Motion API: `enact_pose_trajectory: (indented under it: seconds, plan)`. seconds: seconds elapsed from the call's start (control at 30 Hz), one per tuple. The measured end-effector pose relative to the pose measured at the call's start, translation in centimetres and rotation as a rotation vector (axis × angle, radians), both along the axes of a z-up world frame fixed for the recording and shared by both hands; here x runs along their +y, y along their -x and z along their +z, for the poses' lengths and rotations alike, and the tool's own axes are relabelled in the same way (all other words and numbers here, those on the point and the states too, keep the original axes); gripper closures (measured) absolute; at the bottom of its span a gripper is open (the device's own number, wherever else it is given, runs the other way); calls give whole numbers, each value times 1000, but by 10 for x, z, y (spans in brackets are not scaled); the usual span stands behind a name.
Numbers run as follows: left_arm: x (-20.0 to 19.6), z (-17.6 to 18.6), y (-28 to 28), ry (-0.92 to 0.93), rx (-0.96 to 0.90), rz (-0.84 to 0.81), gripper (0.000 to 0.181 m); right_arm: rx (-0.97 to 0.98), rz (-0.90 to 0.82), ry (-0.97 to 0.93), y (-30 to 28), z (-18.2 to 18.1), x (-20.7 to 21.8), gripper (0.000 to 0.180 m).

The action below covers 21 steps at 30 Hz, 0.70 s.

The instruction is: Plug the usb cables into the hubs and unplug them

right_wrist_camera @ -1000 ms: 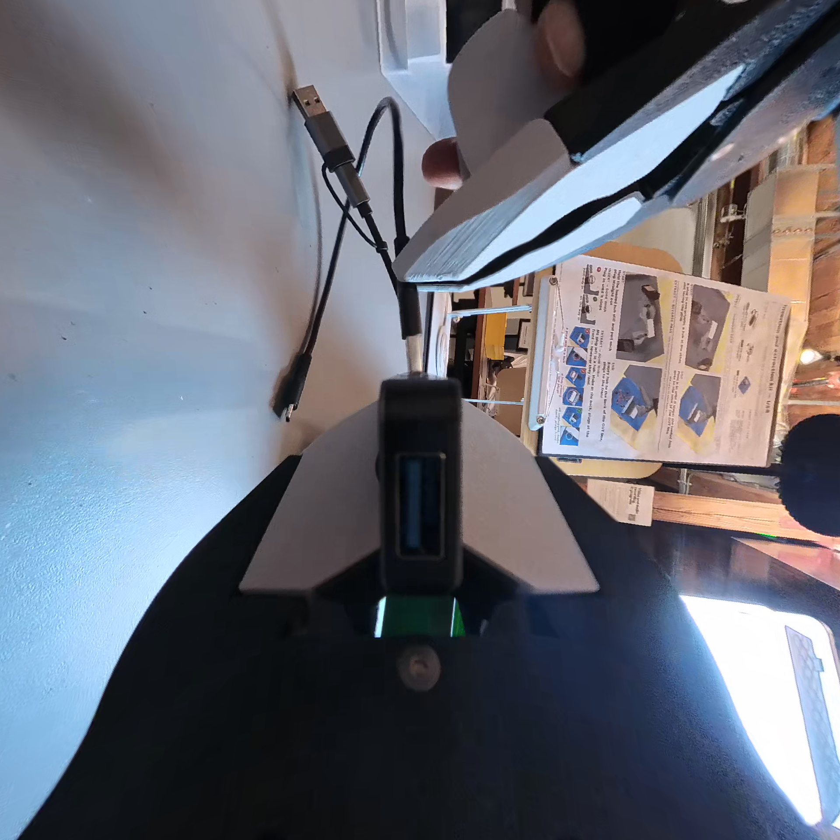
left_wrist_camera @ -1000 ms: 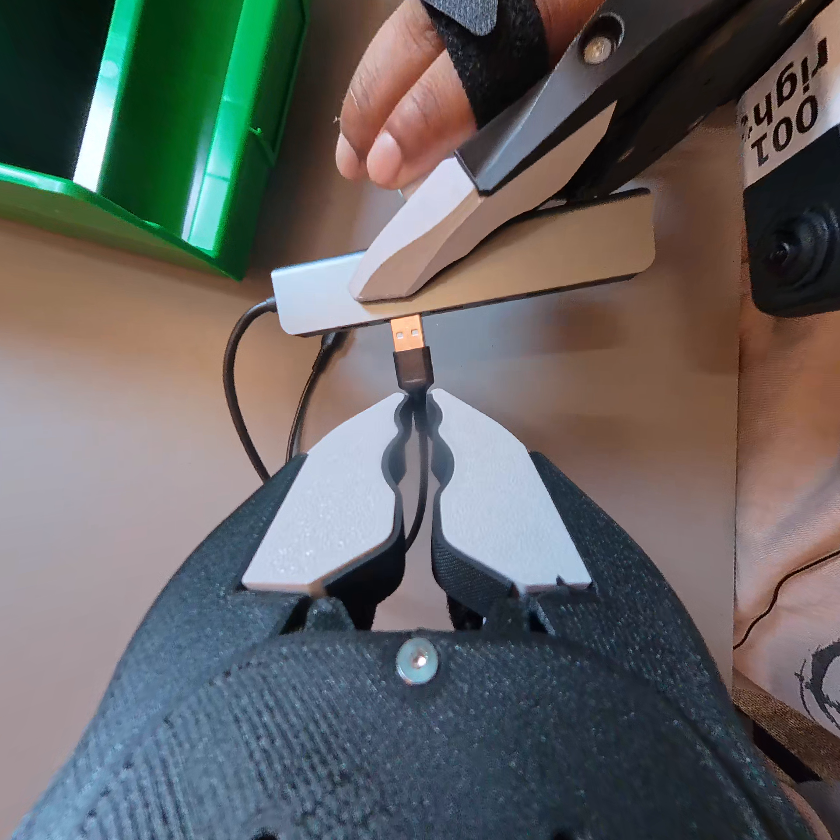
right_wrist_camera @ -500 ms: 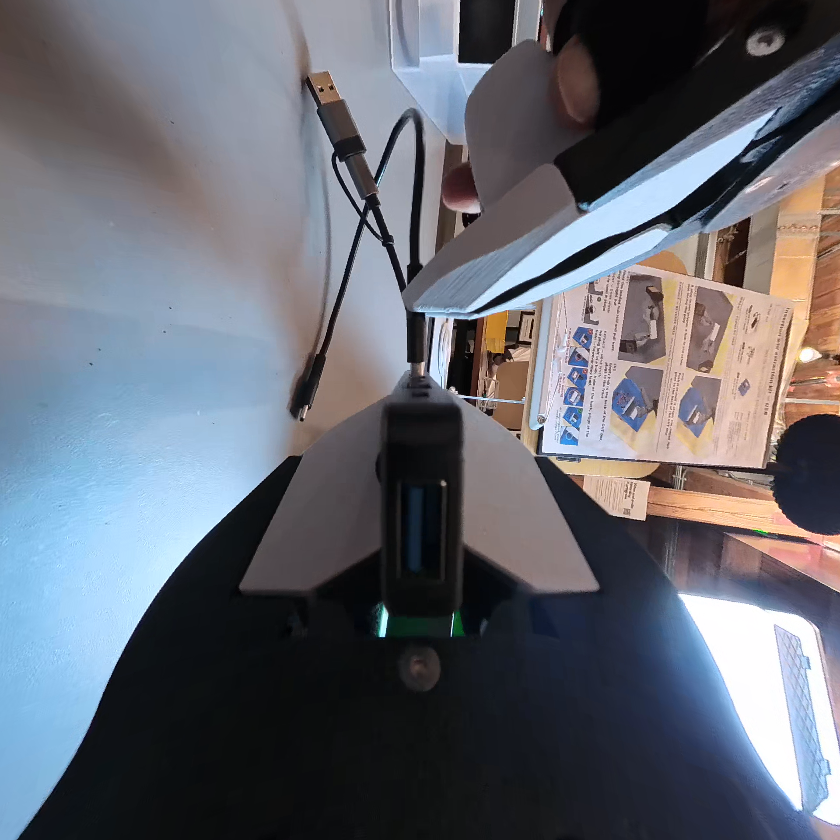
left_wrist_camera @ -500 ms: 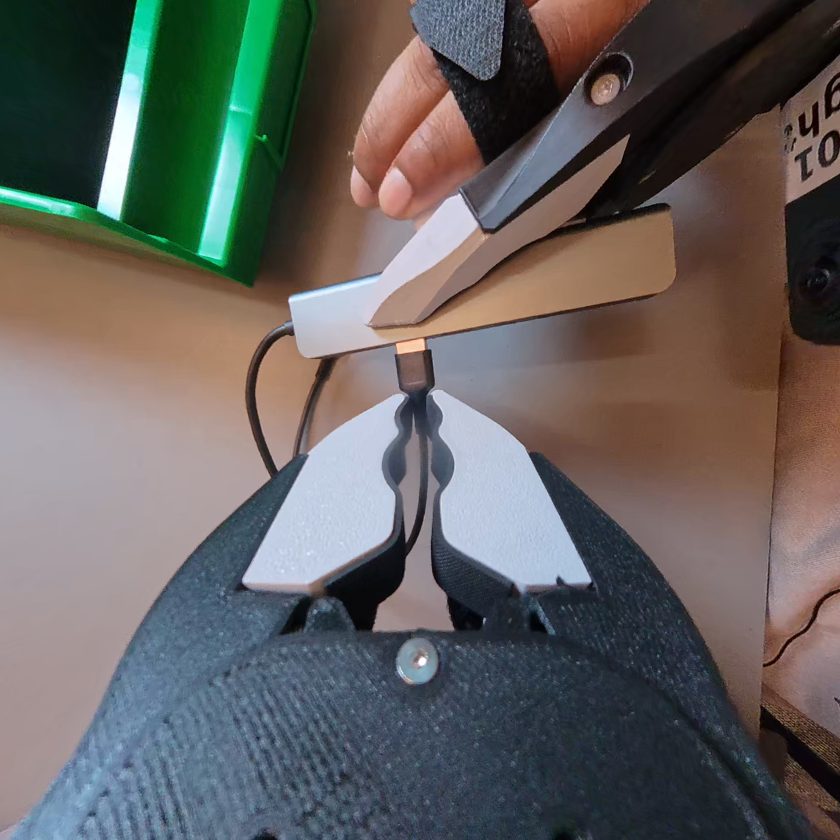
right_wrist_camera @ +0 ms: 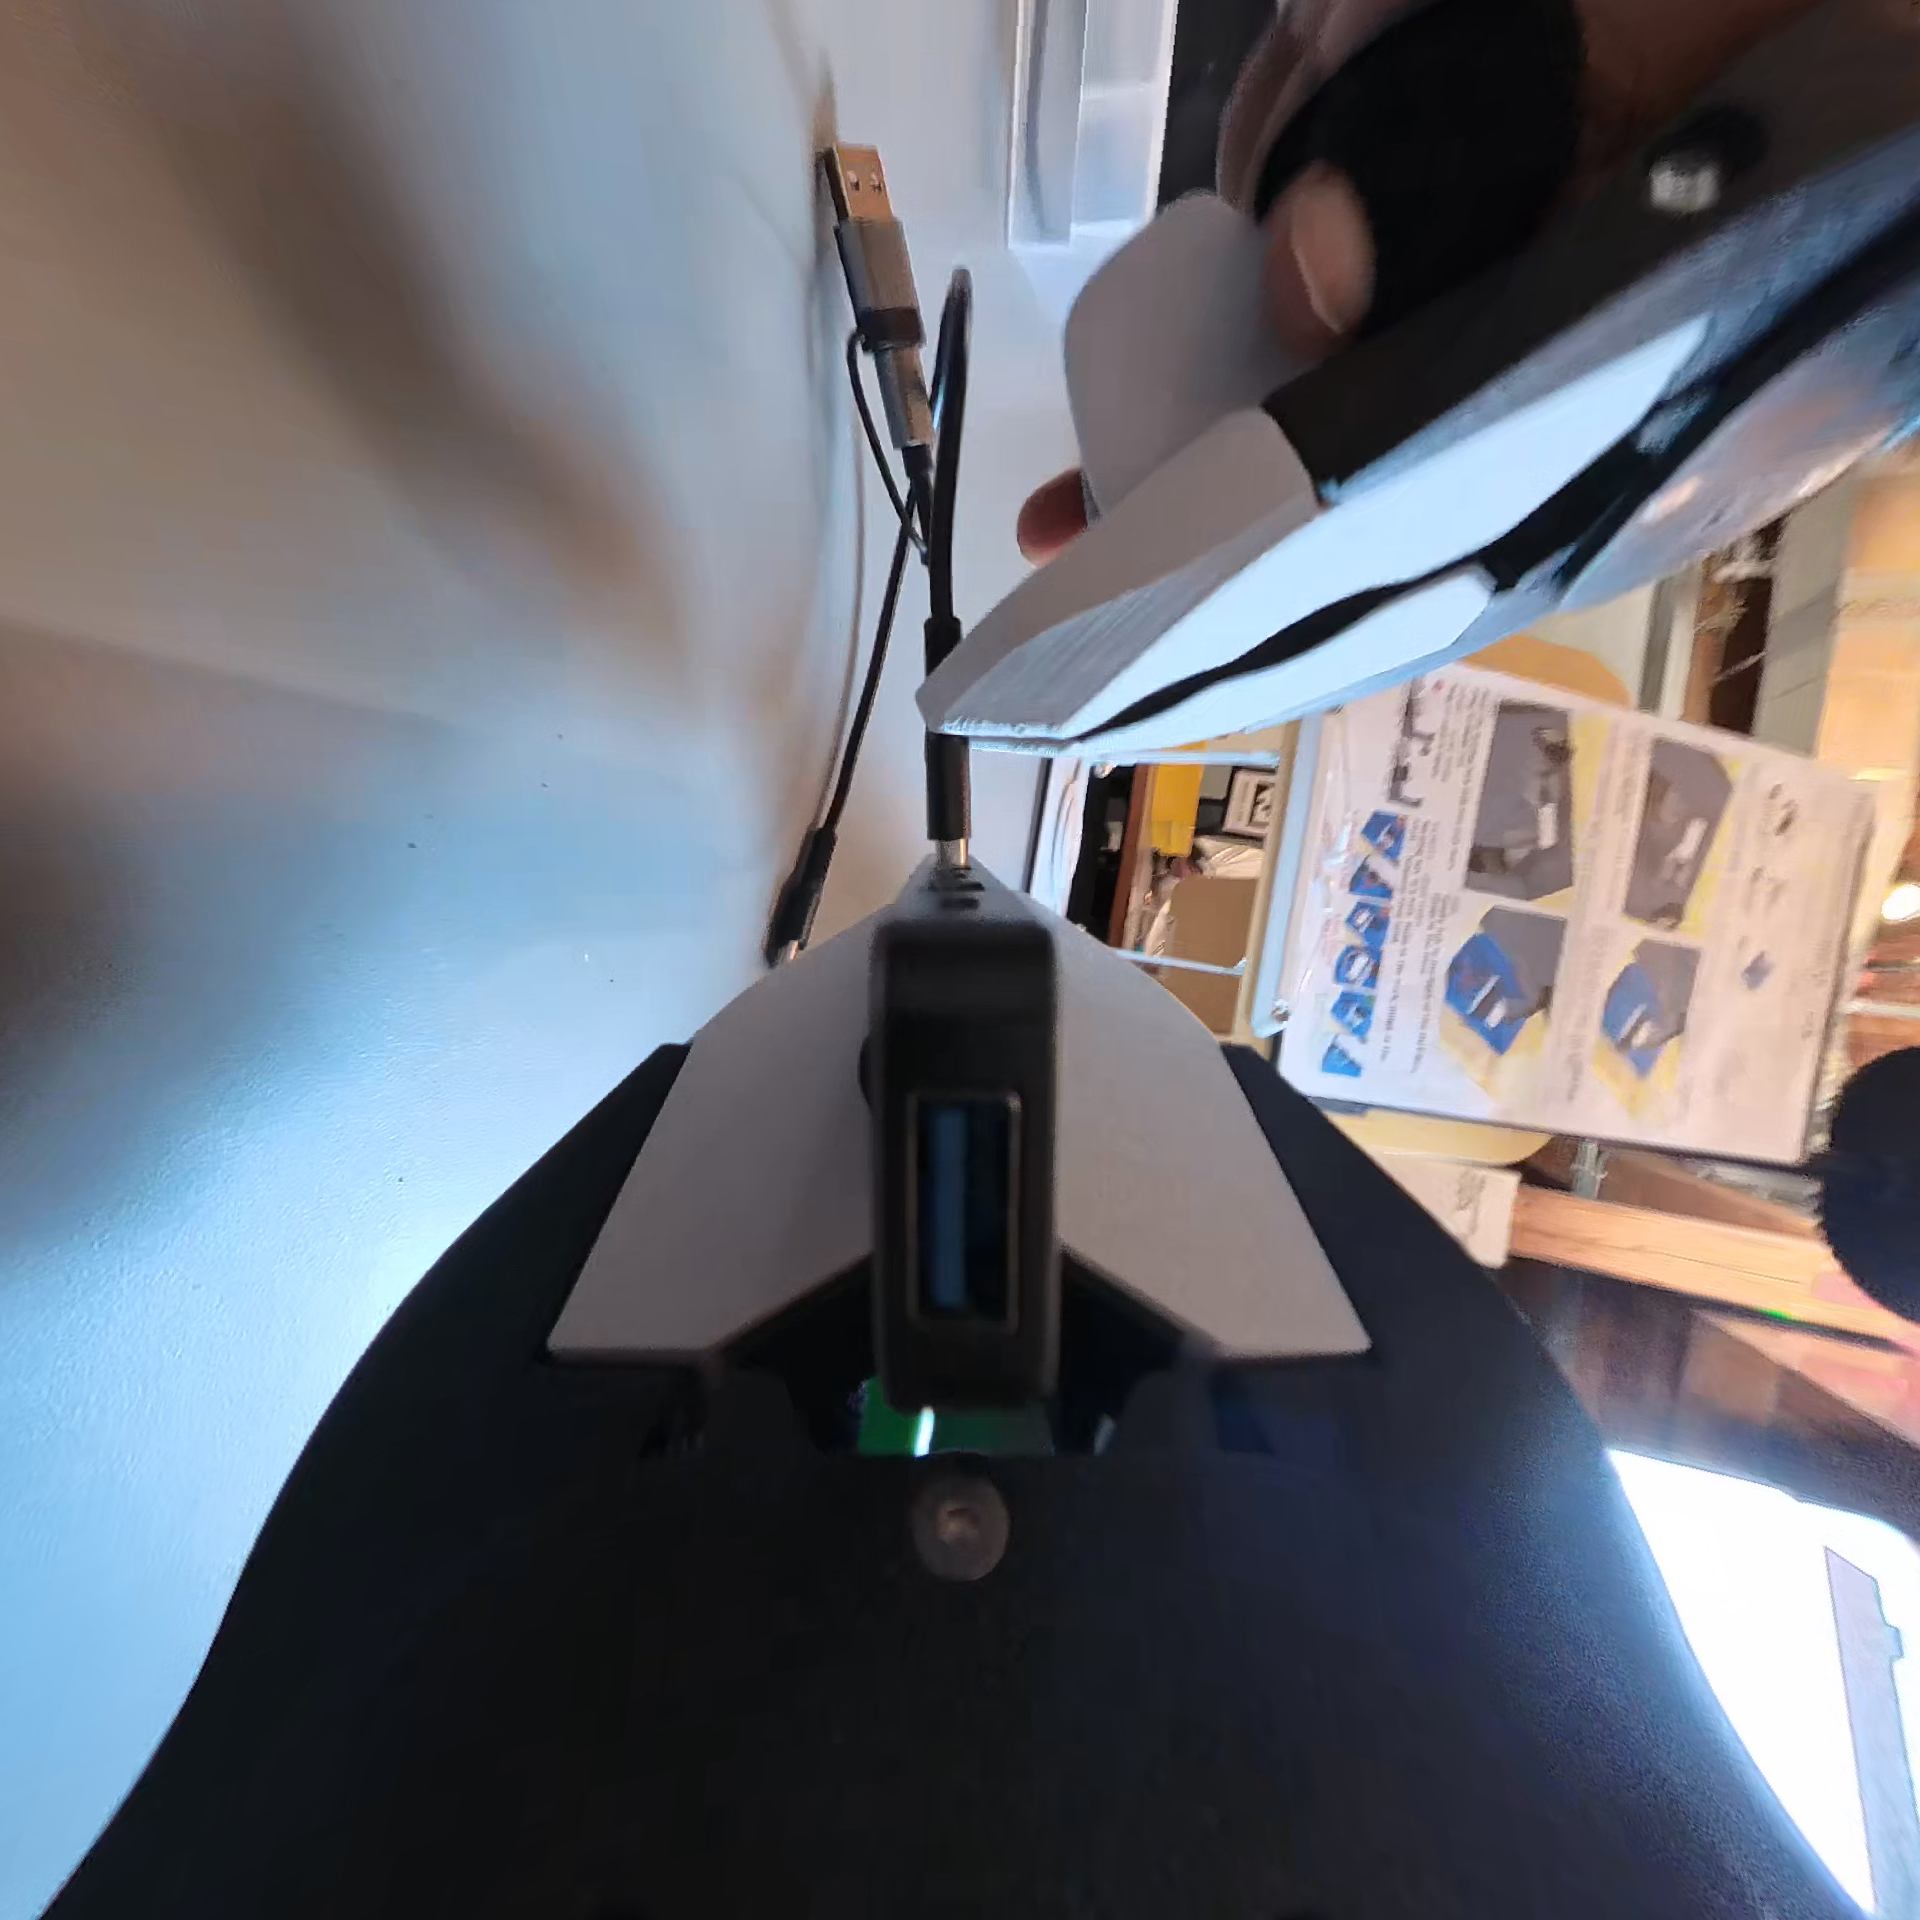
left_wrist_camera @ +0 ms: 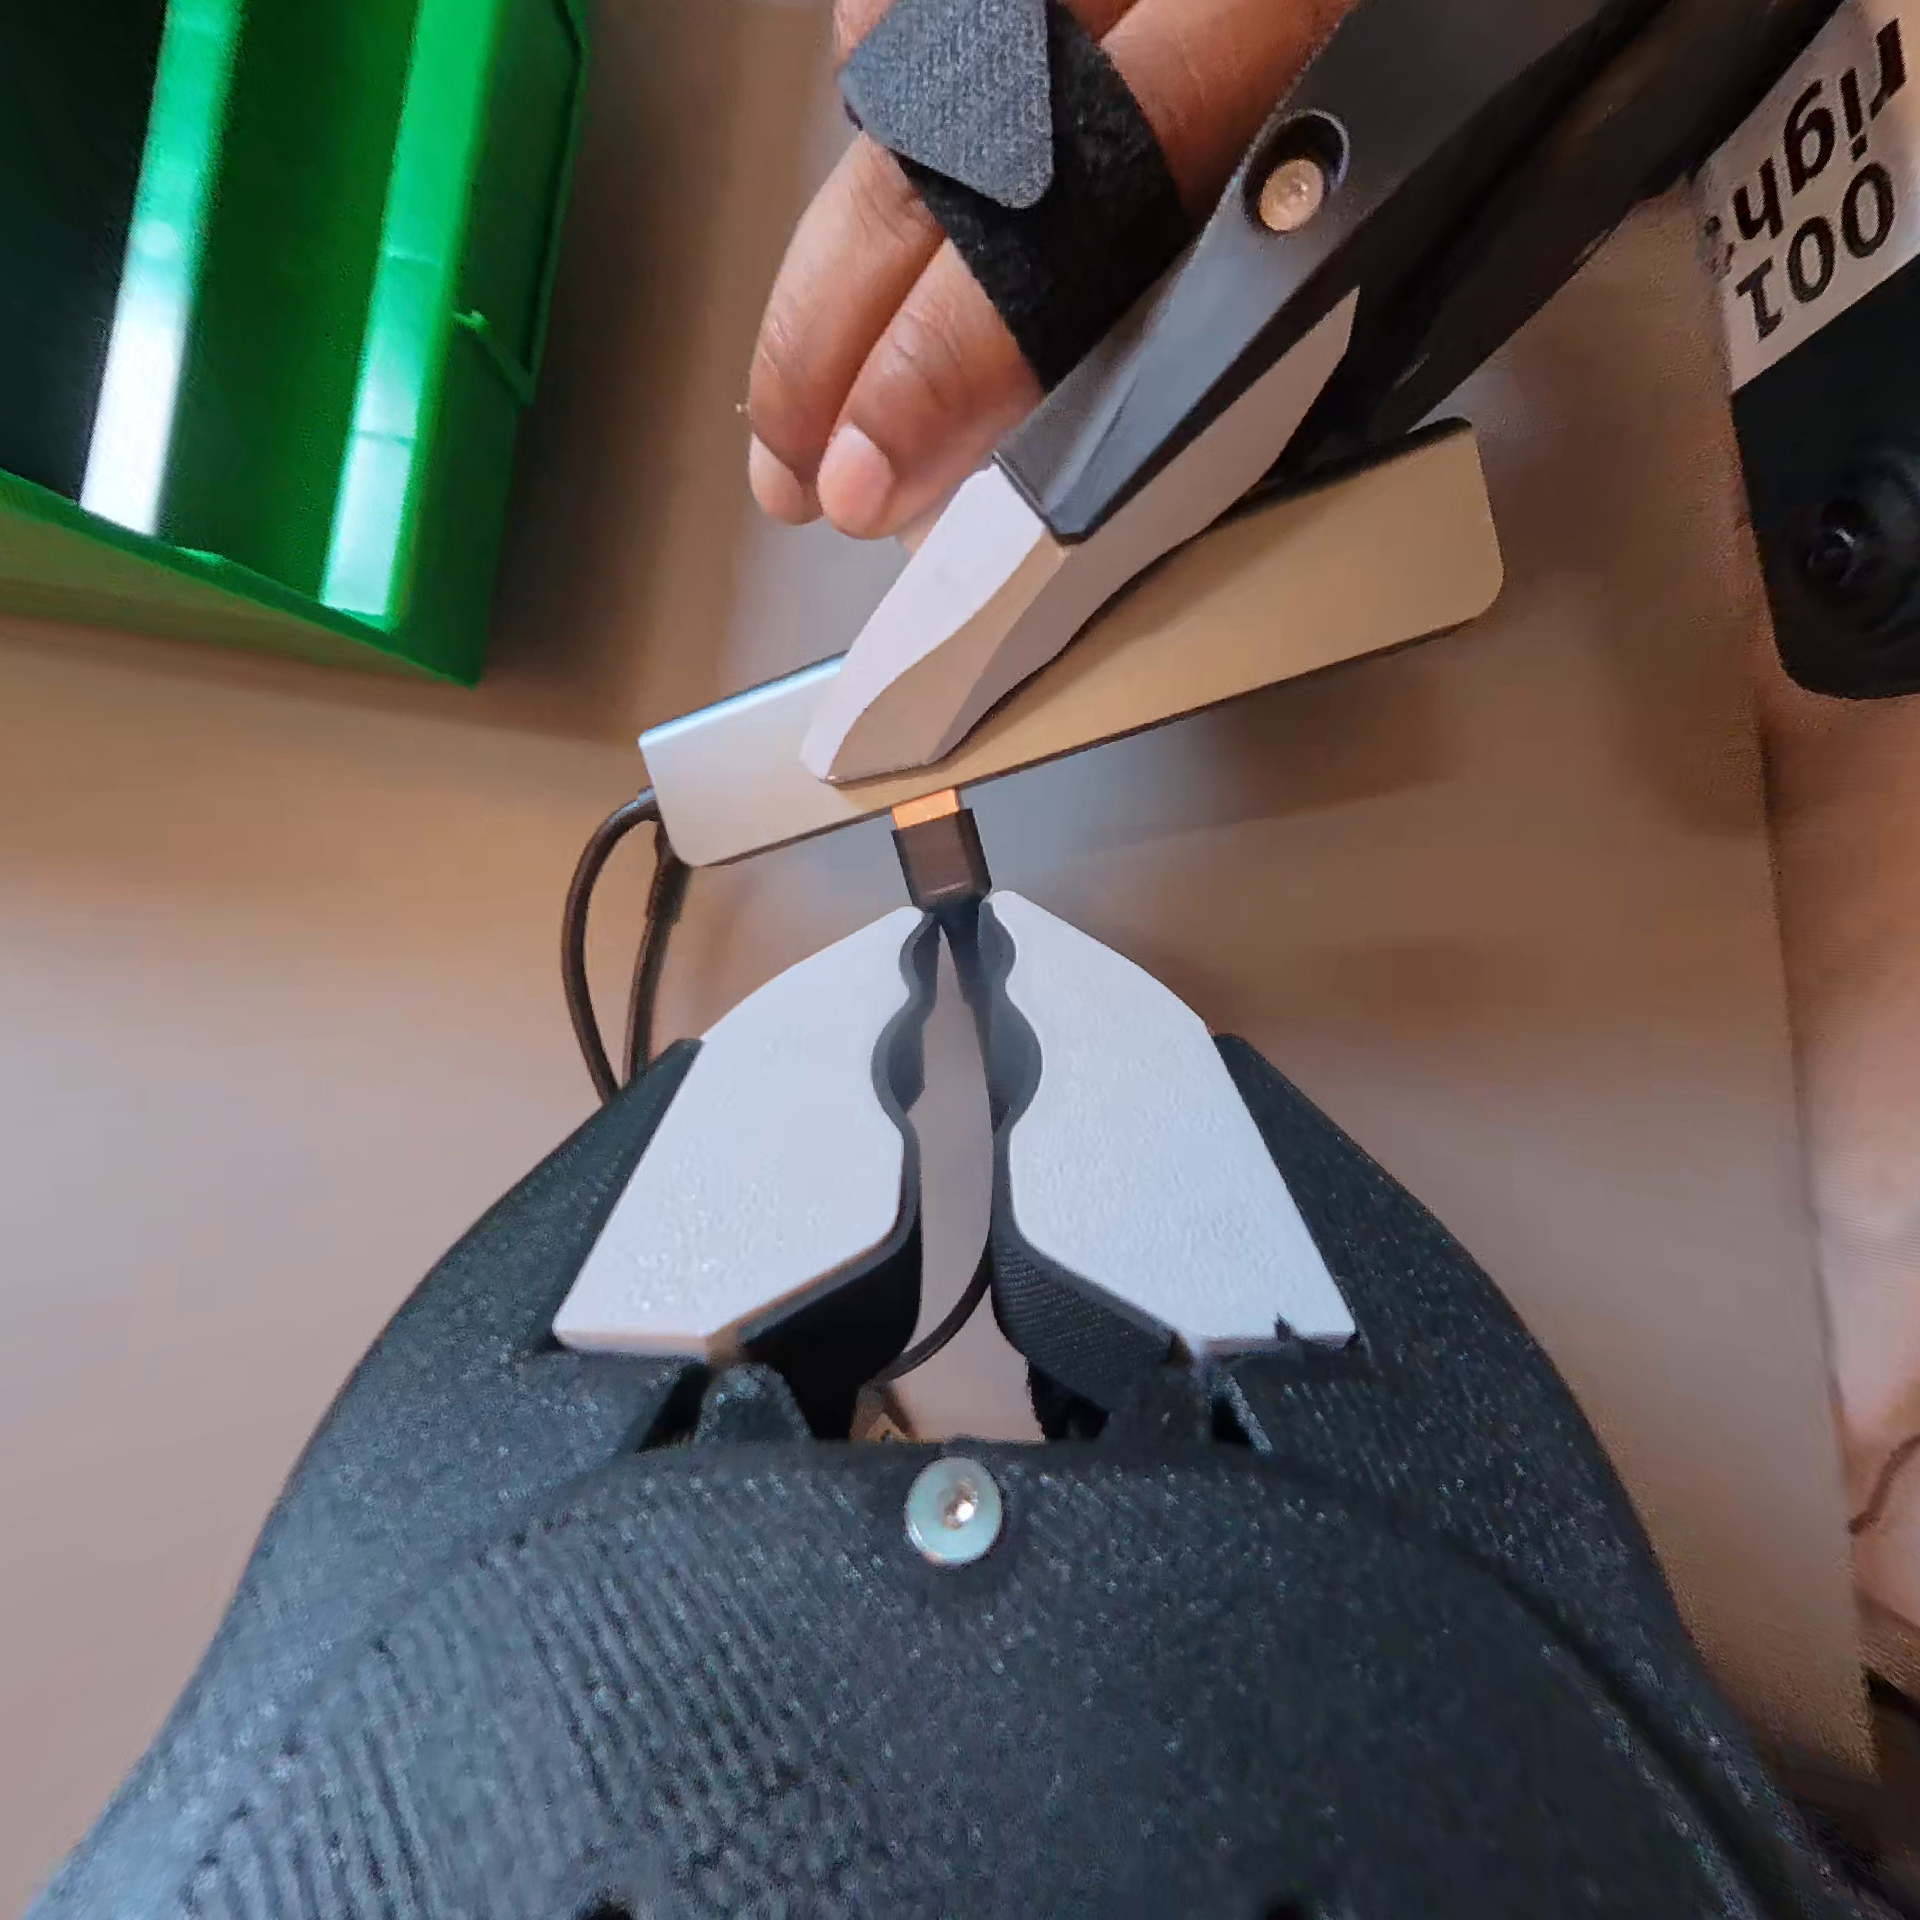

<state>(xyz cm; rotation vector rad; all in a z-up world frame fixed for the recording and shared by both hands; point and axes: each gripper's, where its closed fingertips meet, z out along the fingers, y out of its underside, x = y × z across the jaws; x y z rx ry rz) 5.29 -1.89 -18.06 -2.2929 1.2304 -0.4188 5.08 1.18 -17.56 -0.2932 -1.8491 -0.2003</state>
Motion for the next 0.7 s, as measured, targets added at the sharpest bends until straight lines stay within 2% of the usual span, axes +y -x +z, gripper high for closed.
enact_pose_trajectory:
  seconds: [0.03,0.1,0.2,0.3,0.4,0.47,0.53,0.7]
  plan:
    - [3,1,1,-34,3,4,173,0,-12,10,1,0,3,169]
    - [10,11,5,-143,-11,9,170,24,-32,67,3,6,10,167]
    - [14,48,16,-326,-84,28,163,102,-51,161,1,23,22,167]
    - [16,100,69,-572,-55,149,165,150,-81,222,-6,32,37,167]
    - [5,127,150,-626,46,323,164,176,-92,263,-10,36,44,167]
    - [-6,122,210,-566,166,445,162,195,-85,291,-9,40,44,167]
    - [-21,100,257,-431,235,533,161,225,-69,322,-8,48,41,167]
    - [-55,23,320,-101,375,593,157,333,-28,438,-12,75,35,167]
